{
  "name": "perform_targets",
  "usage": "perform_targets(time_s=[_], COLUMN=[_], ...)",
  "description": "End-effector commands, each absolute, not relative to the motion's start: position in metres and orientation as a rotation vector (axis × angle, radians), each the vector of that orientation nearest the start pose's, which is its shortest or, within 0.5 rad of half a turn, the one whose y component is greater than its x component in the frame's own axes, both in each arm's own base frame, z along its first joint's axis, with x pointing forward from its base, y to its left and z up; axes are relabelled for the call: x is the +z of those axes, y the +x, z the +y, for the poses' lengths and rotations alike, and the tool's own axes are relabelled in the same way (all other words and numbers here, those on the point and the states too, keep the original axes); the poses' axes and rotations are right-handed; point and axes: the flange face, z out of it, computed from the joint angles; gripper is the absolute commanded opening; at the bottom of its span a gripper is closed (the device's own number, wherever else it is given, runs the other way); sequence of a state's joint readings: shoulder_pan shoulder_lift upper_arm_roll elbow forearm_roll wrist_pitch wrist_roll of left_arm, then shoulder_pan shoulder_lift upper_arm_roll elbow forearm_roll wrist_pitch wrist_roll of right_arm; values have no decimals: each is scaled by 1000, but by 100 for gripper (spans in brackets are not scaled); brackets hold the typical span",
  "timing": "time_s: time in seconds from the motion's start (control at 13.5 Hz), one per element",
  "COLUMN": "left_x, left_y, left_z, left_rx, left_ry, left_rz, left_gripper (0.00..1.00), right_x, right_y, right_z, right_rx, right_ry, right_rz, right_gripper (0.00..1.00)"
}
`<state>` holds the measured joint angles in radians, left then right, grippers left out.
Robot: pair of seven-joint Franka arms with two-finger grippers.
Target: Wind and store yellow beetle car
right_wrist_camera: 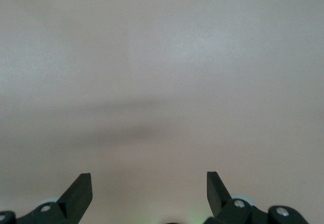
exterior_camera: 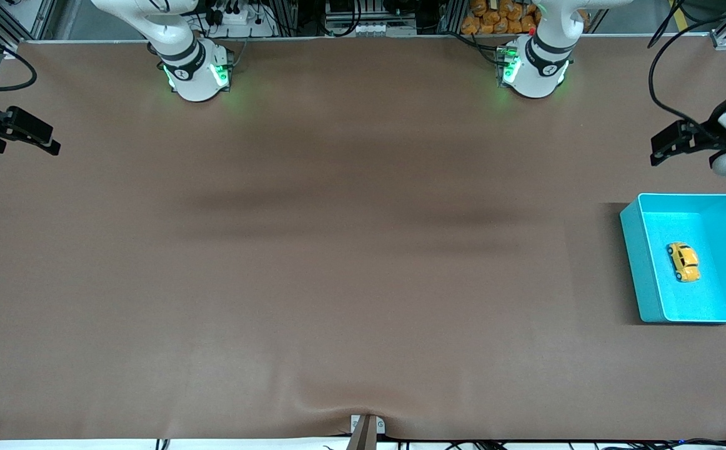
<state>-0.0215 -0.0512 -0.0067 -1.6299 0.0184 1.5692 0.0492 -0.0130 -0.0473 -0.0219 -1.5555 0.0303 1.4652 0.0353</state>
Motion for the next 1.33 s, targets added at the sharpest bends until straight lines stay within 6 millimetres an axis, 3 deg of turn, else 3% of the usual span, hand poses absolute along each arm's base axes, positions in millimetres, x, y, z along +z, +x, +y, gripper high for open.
perform_targets(time_s=[0.0,0.15,0.37,0.59,0.89,1.26], left_x=[654,663,660,659,658,652], left_y=[537,533,527,527,529,533], left_z=[-18,-22,-22,-28,-22,-29], left_rx=[-2,13,86,92,84,88], left_ry=[-3179,-3179,-3171,-3167,-3161,-3063], left_rz=[82,87,60,-16,-13,46], left_gripper=[100,100,100,100,100,100], right_x=[652,651,651,651,651,650], right_y=[529,530,530,530,531,531], right_z=[-17,-17,-17,-17,-18,-16], right_rx=[72,74,74,74,69,72], right_ry=[-3112,-3112,-3112,-3112,-3112,-3111], right_rz=[120,123,123,123,125,120], right_gripper=[100,100,100,100,100,100])
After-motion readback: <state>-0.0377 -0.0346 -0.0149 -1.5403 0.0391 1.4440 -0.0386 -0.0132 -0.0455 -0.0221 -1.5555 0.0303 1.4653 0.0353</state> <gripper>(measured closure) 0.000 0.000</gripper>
